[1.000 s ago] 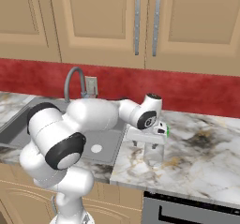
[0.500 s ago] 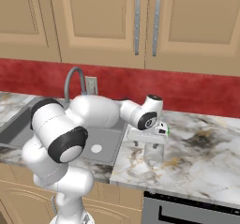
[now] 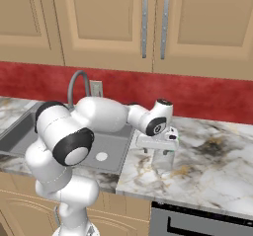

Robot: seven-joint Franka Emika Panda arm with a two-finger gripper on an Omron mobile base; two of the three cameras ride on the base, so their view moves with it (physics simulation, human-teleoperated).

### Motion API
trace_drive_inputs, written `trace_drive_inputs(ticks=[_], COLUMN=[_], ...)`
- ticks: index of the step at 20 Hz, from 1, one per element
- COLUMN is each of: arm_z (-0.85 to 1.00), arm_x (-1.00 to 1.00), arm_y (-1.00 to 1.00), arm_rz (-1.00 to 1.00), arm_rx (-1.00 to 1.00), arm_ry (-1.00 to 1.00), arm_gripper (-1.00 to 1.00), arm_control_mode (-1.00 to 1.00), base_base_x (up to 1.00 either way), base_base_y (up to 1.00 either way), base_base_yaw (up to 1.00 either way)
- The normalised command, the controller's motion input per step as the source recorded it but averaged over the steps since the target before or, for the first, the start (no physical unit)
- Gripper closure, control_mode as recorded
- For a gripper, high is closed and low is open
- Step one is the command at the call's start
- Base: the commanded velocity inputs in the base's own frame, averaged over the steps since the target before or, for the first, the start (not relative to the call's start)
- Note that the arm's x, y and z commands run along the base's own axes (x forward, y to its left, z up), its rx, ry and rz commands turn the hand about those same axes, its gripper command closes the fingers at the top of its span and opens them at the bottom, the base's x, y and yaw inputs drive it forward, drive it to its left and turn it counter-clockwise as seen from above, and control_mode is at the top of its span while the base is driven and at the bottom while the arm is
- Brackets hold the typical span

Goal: Place the glass cup in the left basin and the mug in the right basin of the sink.

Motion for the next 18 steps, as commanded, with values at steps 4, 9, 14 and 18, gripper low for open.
trace_drive_inputs(ticks=[4, 9, 14, 18], arm_z=[-0.09, -0.13, -0.19, -0.17], arm_x=[0.05, -0.11, -0.29, -0.39], arm_y=[-0.06, -0.05, 0.00, 0.00], arm_rz=[0.01, 0.00, 0.00, 0.00], arm_rx=[0.00, 0.00, 0.00, 0.00], arm_ry=[0.00, 0.00, -0.01, -0.04], arm_gripper=[-1.00, -1.00, 1.00, 1.00], arm_control_mode=[-1.00, -1.00, -1.00, -1.00], base_base_x=[0.00, 0.00, 0.00, 0.00], base_base_y=[0.00, 0.00, 0.00, 0.00], base_base_yaw=[0.00, 0.00, 0.00, 0.00])
